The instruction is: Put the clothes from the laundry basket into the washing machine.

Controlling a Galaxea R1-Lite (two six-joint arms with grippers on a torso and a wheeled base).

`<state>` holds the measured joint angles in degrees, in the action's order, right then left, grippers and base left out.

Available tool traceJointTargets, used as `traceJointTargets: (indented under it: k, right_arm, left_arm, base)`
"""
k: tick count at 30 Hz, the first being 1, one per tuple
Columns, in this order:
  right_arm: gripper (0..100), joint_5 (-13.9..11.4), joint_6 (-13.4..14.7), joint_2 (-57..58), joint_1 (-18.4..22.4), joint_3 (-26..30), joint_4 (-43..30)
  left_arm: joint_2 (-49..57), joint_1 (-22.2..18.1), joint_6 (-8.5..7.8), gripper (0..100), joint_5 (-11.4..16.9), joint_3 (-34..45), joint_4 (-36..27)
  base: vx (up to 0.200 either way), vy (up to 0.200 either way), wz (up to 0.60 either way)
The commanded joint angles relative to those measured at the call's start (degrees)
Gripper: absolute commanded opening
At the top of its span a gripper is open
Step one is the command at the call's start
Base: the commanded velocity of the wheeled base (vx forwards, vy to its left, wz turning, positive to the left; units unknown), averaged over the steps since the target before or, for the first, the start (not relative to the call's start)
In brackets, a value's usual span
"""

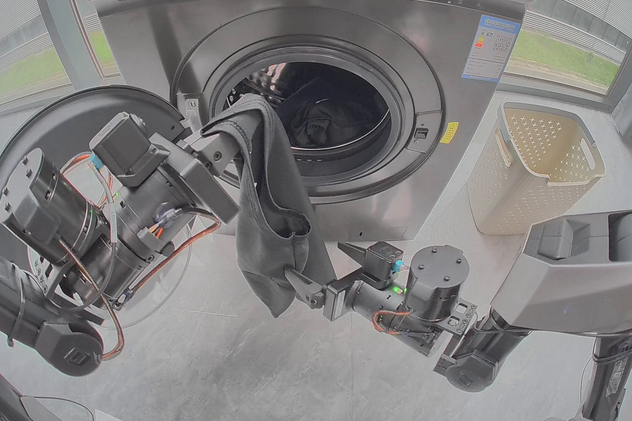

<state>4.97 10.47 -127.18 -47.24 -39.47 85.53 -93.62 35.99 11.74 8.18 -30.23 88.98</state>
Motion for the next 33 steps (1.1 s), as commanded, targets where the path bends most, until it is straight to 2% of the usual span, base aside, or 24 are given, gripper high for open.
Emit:
traceJointTargets:
  k: [1,7,15,28,29,33]
  right_arm:
    - [100,-0.1,-0.9,-3.8,0.7,-6.1,-0.4]
    - [100,-0.5,-1.1,-8.4,3.7,-14.0,-1.9]
    - [100,-1.1,-1.1,-13.1,3.3,-20.6,-1.3]
    - [100,-0.8,-0.9,-12.5,3.7,-21.8,-1.2]
    - [0,-0.8,-0.9,-12.5,3.7,-21.8,-1.2]
    - [0,-0.6,-0.8,-11.3,4.3,-21.3,-0.6]
  left_arm:
    - [0.9,0.4,0.04,0,0.0,0.0,0.1]
    - [2.0,1.3,-0.58,0,-0.1,0.0,0.1]
    - [2.6,1.6,-0.75,0,0.0,-0.1,0.1]
    - [2.4,1.1,-0.58,0,-0.2,-0.4,0.1]
    - [2.4,1.1,-0.58,0,-0.2,-0.4,0.1]
    - [2.2,0.6,-0.58,0,-0.1,-0.2,0.0]
  base:
    - [0.000,0.000,0.00]
    - [0.000,0.000,0.00]
    - [0.000,0.000,0.00]
    - [0.000,0.000,0.00]
    - [0.000,0.000,0.00]
    - [0.000,0.000,0.00]
